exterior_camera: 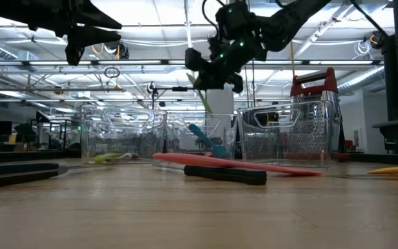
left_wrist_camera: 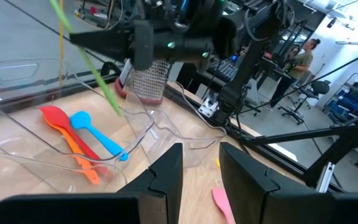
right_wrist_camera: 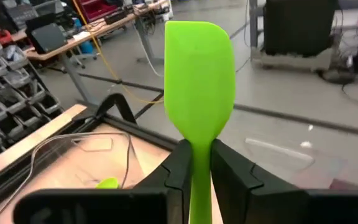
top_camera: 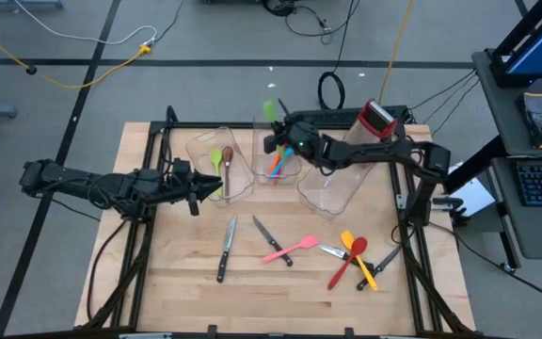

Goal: Pick & Place Kitchen Items
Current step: Put the green spatula in the middle bin

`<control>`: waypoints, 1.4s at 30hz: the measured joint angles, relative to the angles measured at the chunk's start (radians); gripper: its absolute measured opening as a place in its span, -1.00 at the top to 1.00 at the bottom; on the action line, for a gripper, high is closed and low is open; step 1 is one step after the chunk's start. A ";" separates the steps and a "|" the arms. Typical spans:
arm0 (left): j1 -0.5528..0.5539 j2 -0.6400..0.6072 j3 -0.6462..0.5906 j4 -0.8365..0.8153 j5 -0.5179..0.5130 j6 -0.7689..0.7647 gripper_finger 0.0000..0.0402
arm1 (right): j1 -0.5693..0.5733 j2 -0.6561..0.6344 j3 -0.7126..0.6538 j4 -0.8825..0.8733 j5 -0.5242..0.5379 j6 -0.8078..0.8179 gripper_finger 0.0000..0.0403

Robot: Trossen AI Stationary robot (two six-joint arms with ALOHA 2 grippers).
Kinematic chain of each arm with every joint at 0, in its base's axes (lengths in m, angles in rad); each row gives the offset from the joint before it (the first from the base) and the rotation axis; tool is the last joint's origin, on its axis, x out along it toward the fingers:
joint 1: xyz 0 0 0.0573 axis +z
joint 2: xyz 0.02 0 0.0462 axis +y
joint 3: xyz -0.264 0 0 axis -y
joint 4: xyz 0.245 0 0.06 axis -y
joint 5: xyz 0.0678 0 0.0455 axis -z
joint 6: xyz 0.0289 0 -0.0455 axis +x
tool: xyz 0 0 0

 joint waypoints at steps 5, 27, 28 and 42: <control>0.000 0.000 0.000 0.000 0.000 0.000 0.47 | -0.011 0.033 0.000 -0.001 -0.025 0.034 0.79; 0.000 0.000 0.000 0.002 0.002 -0.004 0.47 | -0.029 0.032 -0.001 -0.144 -0.051 0.031 0.79; 0.000 0.000 0.000 0.002 0.002 -0.004 0.47 | -0.030 0.032 -0.001 -0.153 -0.051 0.031 0.79; 0.000 0.000 0.000 0.002 0.003 -0.004 0.47 | -0.030 0.108 -0.004 -0.154 -0.111 0.067 0.79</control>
